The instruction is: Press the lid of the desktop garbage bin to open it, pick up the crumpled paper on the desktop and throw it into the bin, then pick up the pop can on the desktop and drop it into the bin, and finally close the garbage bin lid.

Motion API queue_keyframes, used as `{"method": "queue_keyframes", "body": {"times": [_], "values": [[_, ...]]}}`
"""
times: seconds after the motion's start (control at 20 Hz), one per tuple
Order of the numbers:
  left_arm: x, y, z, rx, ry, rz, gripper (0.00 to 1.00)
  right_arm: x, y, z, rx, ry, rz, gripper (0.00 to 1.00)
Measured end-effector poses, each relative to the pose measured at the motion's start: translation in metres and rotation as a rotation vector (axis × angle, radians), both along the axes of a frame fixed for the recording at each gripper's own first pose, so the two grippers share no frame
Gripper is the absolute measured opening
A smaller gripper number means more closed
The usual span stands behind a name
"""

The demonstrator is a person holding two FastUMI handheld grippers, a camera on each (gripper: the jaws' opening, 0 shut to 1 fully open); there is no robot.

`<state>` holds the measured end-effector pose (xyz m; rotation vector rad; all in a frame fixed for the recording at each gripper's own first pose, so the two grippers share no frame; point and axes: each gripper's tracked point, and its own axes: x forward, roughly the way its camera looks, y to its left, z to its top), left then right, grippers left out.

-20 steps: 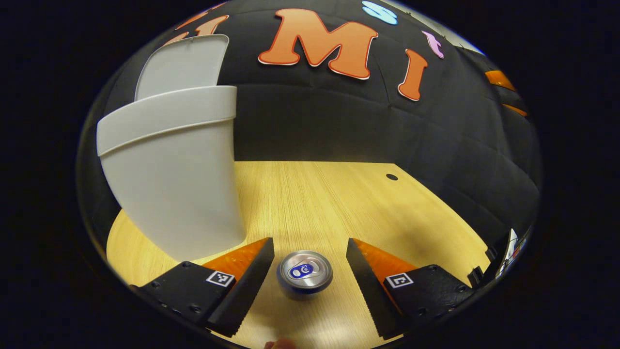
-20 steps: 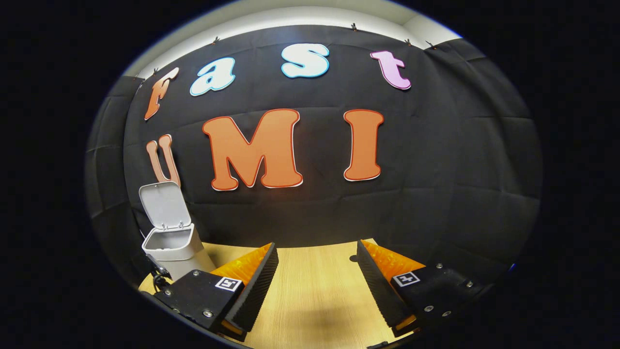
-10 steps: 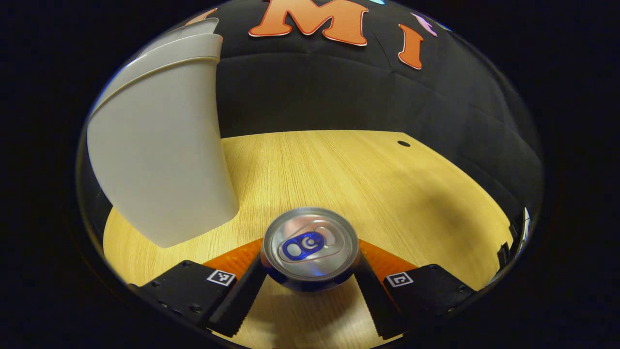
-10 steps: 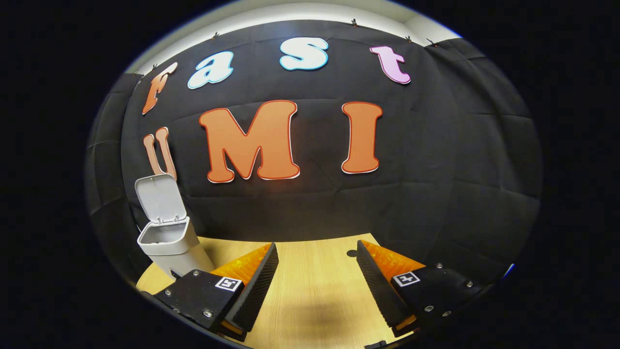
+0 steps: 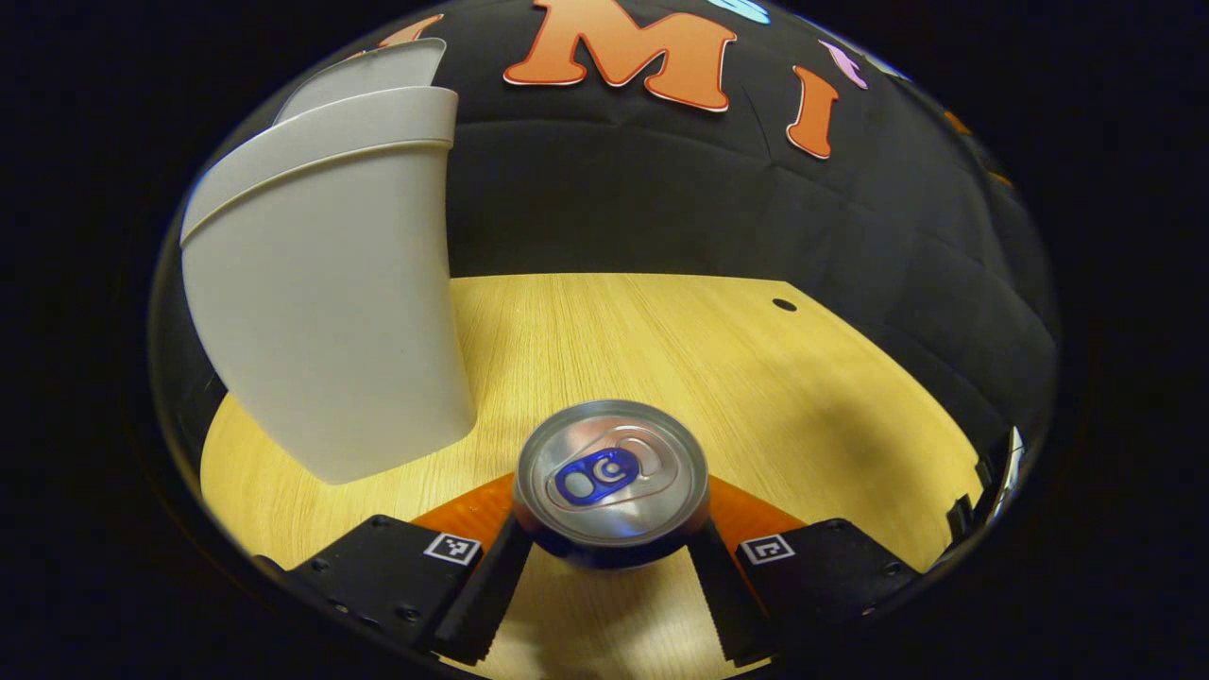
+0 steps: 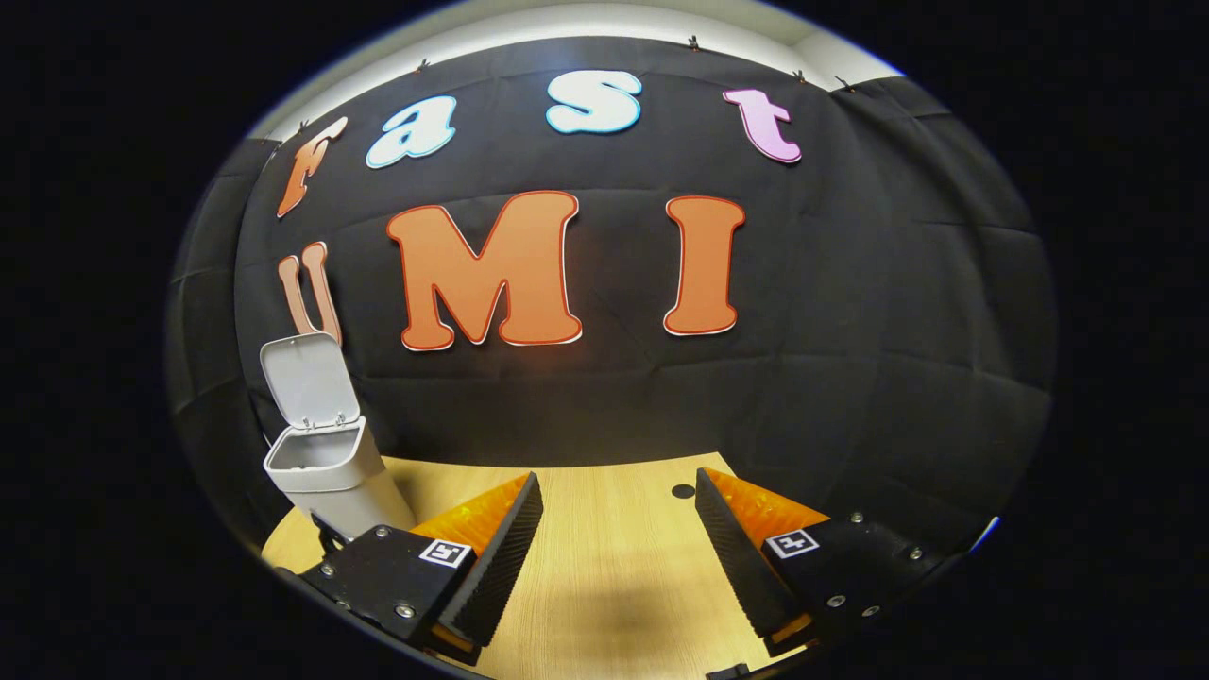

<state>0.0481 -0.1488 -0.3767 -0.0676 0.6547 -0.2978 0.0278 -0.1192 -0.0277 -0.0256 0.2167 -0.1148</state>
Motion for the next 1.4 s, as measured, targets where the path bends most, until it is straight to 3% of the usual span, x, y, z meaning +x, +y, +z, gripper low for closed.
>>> {"method": "queue_keyframes", "body": {"times": [0.35,0.75,1.05,1.4], "values": [[-0.021,0.032,0.089,-0.003,-0.073,0.025,0.84,0.005,0.025,-0.002,-0.016,0.008,0.063,0.97],[-0.039,0.088,0.201,-0.074,-0.181,0.095,0.82,0.015,0.051,-0.002,0.031,-0.007,0.115,0.97],[-0.044,0.125,0.235,-0.087,-0.173,0.127,0.82,0.023,0.059,0.002,0.041,-0.018,0.136,0.97],[-0.032,0.182,0.276,-0.009,-0.237,0.182,0.82,0.030,0.065,-0.003,0.057,-0.013,0.145,0.97]]}}
